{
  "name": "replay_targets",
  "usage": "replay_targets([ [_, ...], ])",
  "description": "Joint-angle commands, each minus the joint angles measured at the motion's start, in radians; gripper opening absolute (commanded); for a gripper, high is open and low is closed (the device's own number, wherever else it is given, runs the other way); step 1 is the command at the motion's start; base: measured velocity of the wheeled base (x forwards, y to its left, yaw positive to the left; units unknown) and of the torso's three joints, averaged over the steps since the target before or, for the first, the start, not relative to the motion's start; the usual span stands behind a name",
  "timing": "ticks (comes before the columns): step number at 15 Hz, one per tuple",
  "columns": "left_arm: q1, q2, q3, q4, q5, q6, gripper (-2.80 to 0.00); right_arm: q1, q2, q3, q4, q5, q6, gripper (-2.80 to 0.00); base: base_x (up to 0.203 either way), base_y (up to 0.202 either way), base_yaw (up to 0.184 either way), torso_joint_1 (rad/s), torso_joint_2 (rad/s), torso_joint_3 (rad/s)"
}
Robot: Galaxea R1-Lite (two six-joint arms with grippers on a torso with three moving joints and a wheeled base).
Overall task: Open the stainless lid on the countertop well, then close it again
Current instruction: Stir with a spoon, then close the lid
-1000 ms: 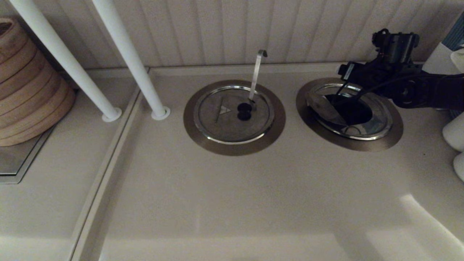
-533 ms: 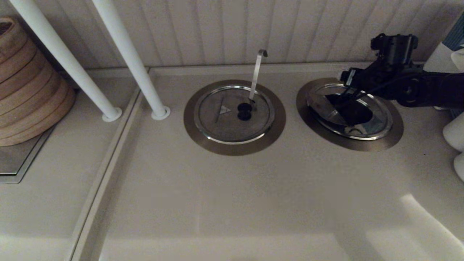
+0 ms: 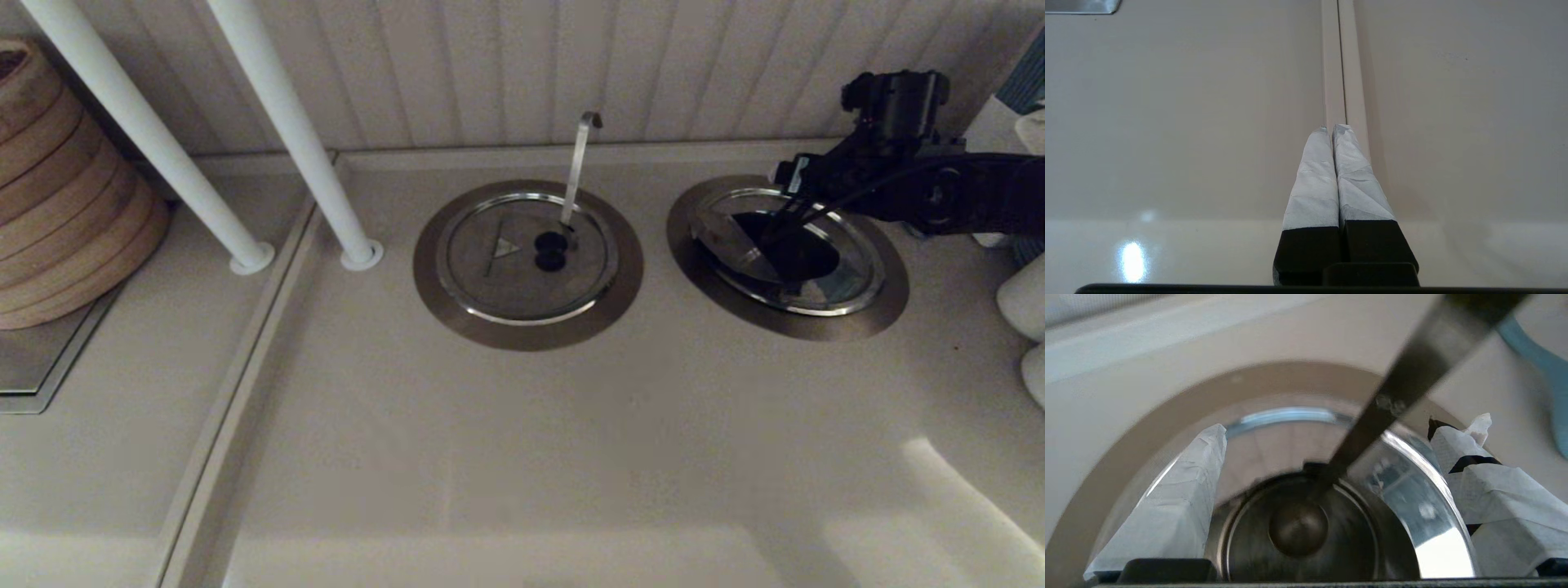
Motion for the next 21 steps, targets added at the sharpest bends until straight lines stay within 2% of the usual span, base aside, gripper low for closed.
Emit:
replay_targets([
  [1,0.000,0.000,0.000,-0.001,0.001,-0.001,-2.80,0.016,-0.086,0.028,0.050,0.001,0.006,0.00,0.000,0.000,0.000,0.000,0.00,0.000],
  [4,0.000,0.000,0.000,0.000,0.001,-0.001,-2.80,0.054,-0.202,0.101,0.076,0.015,0.008,0.00,0.000,0.000,0.000,0.000,0.00,0.000],
  [5,0.000,0.000,0.000,0.000,0.001,-0.001,-2.80,0.065,-0.238,0.130,0.077,0.038,0.007,0.00,0.000,0.000,0.000,0.000,0.00,0.000],
  [8,0.000,0.000,0.000,0.000,0.001,-0.001,-2.80,0.090,-0.349,0.243,0.079,0.195,0.008,0.00,0.000,0.000,0.000,0.000,0.00,0.000],
  [10,0.000,0.000,0.000,0.000,0.001,-0.001,-2.80,0.126,-0.372,0.297,0.079,0.215,0.000,0.00,0.000,0.000,0.000,0.000,0.00,0.000],
  [12,0.000,0.000,0.000,0.000,0.001,-0.001,-2.80,0.178,-0.381,0.353,0.077,0.211,-0.038,0.00,0.000,0.000,0.000,0.000,0.00,0.000],
  [16,0.000,0.000,0.000,0.000,0.001,-0.001,-2.80,0.307,-0.376,0.410,0.074,0.099,-0.103,0.00,0.000,0.000,0.000,0.000,0.00,0.000],
  [18,0.000,0.000,0.000,-0.001,0.001,-0.001,-2.80,0.327,-0.364,0.449,0.061,0.078,-0.145,0.00,0.000,0.000,0.000,0.000,0.00,0.000],
  [21,0.000,0.000,0.000,-0.001,0.001,-0.001,-2.80,0.331,-0.327,0.502,-0.054,-0.004,-0.239,0.00,0.000,0.000,0.000,0.000,0.00,0.000],
])
